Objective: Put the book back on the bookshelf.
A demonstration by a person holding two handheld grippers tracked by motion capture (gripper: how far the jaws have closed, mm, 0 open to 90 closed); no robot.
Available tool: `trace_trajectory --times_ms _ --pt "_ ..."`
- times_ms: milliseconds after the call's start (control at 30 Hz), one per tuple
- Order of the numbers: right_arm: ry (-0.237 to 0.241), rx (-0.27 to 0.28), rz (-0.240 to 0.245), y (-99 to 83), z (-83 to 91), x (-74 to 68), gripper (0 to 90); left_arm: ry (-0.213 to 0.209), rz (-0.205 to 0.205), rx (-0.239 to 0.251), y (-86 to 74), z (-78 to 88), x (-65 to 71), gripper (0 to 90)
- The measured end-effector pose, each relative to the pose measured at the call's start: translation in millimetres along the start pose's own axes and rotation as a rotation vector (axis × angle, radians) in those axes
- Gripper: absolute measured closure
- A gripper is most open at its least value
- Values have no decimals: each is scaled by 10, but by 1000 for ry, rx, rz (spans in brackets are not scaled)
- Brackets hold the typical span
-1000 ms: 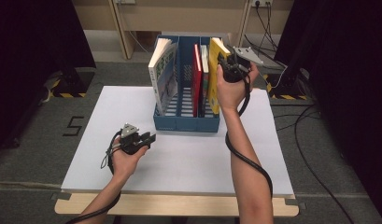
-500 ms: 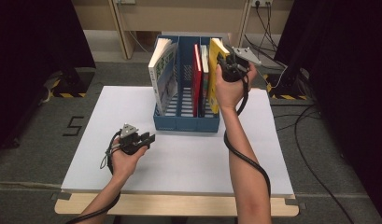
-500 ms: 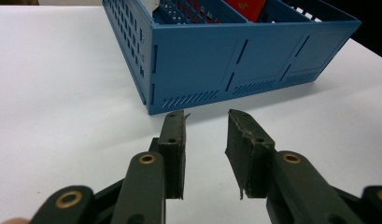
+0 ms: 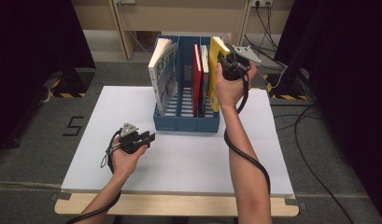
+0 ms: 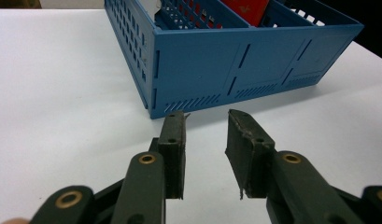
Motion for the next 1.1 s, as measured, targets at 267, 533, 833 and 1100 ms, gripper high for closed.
trace_trajectory --times_ms 267,533,833,1100 --pt "-4 -5 3 -41 -74 7 764 5 5 -2 -16 -3 -17 666" --pt "-11 -12 3 -124 -157 8 765 2 1 -12 -42 11 -13 667" --pt "-21 -14 11 -173 -184 7 764 2 1 -6 -33 19 -8 668" --pt "-28 -15 10 -210 -203 9 764 3 -2 -5 -36 45 -8 668"
Point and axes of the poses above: each handheld gripper's, and its own axes: z roughly backward along the jaws, y roughly out of its top, x roughly to its right, the point moved 2 cm from there along -z, roughly forward along the jaws, and after that the axes turned 14 degrees about -z, right-handed, at the moved point
